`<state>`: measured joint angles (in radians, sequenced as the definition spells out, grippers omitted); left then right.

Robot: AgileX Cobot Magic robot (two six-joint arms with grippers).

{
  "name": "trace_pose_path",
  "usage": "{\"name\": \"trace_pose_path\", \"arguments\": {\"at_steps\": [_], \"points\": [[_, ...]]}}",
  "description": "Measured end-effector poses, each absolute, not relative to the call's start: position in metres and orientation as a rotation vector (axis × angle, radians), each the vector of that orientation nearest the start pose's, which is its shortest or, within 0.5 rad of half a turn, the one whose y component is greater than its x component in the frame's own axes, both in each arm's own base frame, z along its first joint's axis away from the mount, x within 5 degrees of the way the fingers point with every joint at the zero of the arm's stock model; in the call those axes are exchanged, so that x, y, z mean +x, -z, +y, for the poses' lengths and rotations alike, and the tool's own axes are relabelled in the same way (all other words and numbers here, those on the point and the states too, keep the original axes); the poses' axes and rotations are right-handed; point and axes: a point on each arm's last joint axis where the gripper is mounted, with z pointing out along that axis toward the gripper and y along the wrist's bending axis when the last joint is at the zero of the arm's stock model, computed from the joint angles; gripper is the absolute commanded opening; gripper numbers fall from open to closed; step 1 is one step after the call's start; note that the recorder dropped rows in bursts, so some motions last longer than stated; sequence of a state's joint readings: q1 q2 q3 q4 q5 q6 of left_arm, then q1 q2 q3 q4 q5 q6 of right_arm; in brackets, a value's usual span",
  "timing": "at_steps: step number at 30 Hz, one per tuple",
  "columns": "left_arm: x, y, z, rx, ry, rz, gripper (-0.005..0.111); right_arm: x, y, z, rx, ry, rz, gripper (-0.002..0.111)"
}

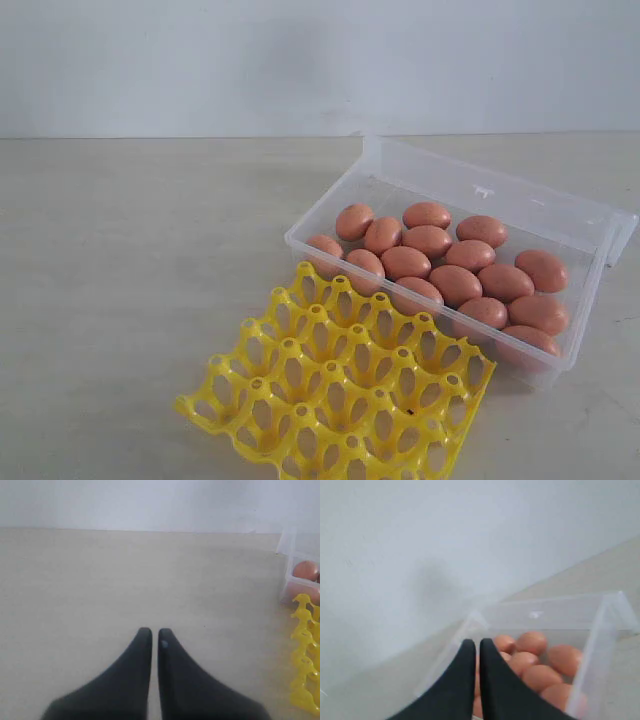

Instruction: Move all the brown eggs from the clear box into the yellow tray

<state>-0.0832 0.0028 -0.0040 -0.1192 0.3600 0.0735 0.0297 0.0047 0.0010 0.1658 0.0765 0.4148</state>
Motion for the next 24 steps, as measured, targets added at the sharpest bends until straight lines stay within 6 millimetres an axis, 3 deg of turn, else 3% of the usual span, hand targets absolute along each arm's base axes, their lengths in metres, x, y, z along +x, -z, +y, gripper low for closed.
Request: {"name": "trace_pose_path", "arguments": {"at_steps": [3,6,11,15,17,18,21,23,24], "points": [[0.053,-0.182,-0.008,0.071,0.124,1.840,0.004,0.057,-0.211,0.002,0.562,-0.653,1.430,0.000],[0.053,-0.182,-0.008,0.071,0.124,1.840,0.004,0.056,-0.216,0.001,0.602,-0.705,1.362,0.000],[0.053,-0.182,-0.008,0.067,0.120,1.838,0.004,0.055,-0.226,-0.003,0.585,-0.701,1.249,0.000],[0.053,-0.182,-0.008,0.058,0.114,1.838,0.004,0.046,-0.247,-0.011,0.498,-0.615,0.995,0.000],[0.053,-0.182,-0.008,0.058,0.114,1.838,0.004,0.034,-0.278,-0.020,0.460,-0.482,0.786,0.000],[0.053,-0.183,-0.007,0.058,0.114,1.837,0.004,0.029,-0.306,-0.024,0.446,-0.404,0.711,0.000],[0.053,-0.183,-0.007,0.058,0.114,1.837,0.004,0.041,-0.362,-0.022,0.365,-0.286,0.698,0.000],[0.053,-0.183,-0.007,0.058,0.114,1.837,0.004,0.086,-0.404,-0.011,0.214,-0.158,0.869,0.000],[0.053,-0.183,-0.007,0.058,0.114,1.837,0.004,0.113,-0.415,-0.004,0.134,-0.115,1.002,0.000]]}}
